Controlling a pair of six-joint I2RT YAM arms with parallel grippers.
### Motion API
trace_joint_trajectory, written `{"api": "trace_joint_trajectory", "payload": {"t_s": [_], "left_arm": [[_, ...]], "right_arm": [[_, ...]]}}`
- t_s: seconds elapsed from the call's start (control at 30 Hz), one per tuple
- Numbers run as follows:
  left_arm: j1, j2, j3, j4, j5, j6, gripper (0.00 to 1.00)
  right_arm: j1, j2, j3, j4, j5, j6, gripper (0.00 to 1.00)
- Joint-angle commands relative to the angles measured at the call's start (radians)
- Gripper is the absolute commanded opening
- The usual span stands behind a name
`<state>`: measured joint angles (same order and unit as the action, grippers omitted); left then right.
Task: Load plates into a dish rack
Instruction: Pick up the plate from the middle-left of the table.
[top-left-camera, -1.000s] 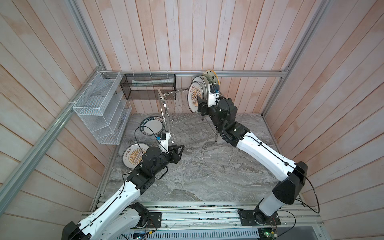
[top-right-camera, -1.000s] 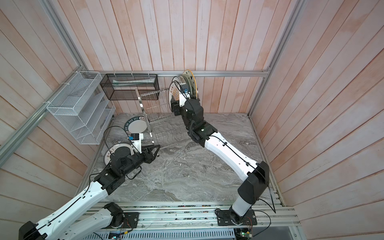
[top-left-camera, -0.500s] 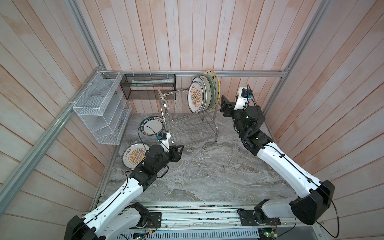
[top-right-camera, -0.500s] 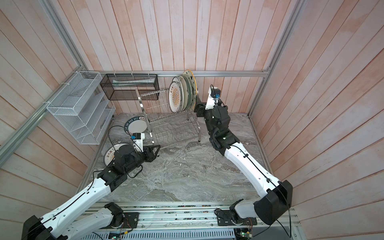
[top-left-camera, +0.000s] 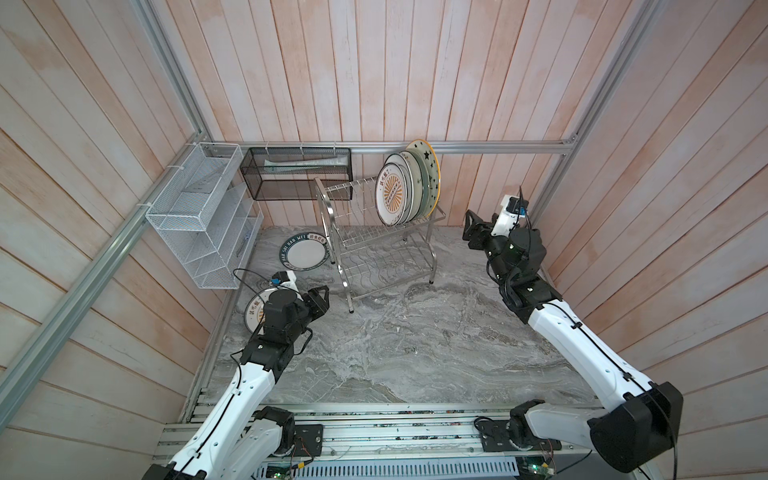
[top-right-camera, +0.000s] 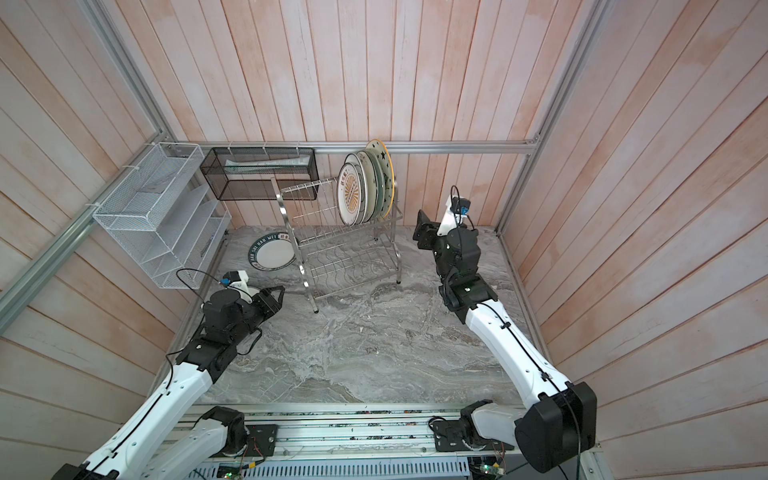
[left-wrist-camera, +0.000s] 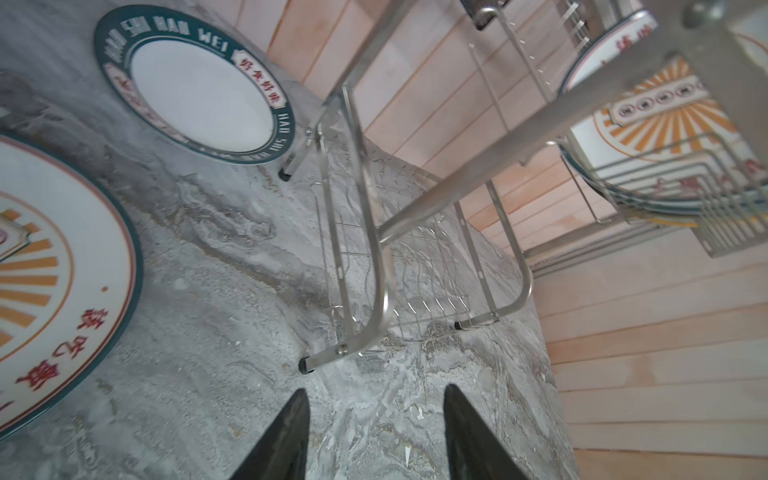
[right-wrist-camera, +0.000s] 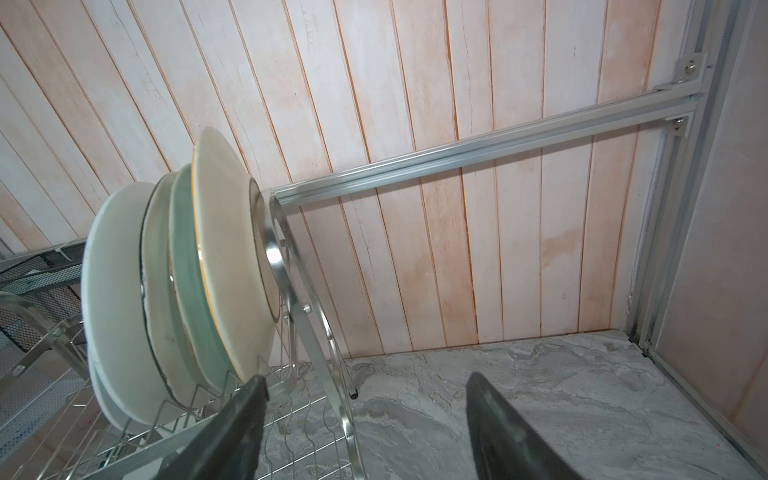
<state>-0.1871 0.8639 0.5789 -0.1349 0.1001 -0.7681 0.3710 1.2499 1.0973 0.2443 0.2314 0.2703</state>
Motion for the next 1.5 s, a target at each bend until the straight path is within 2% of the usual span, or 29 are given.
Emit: {"api": "trace_joint_trajectory", "payload": {"t_s": [0.0,0.2,0.33,0.5,0.83,1.07,1.47], "left_arm": [[0.079,-0.039,-0.067,-0.040,0.066,-0.103,0.54],[0.252,-0.078,-0.207,0.024,0.190,-0.220,0.54],[0.315,-0.097,-0.275,0.056,0.207,-0.270,0.54],[0.337,-0.115,-0.313,0.054,0.177,-0.300,0.54],[0.444,-0.050,-0.368,0.140,0.219,-0.310,0.55],[0.470,-0.007,-0.378,0.178,0.192,-0.301,0.55],[0.511,0.065,-0.389,0.263,0.215,-0.309,0.55]], "right_arm": [[-0.030,-0.027,-0.033,-0.026,-0.046,0.041,0.76],[-0.062,-0.041,-0.095,-0.035,-0.095,0.072,0.76],[-0.079,-0.038,-0.129,-0.042,-0.111,0.080,0.76],[-0.115,-0.047,-0.152,-0.036,-0.136,0.096,0.76],[-0.148,-0.052,-0.176,-0.024,-0.164,0.107,0.76],[-0.152,-0.033,-0.182,-0.014,-0.180,0.115,0.76],[-0.165,-0.029,-0.195,0.001,-0.192,0.118,0.76]]}}
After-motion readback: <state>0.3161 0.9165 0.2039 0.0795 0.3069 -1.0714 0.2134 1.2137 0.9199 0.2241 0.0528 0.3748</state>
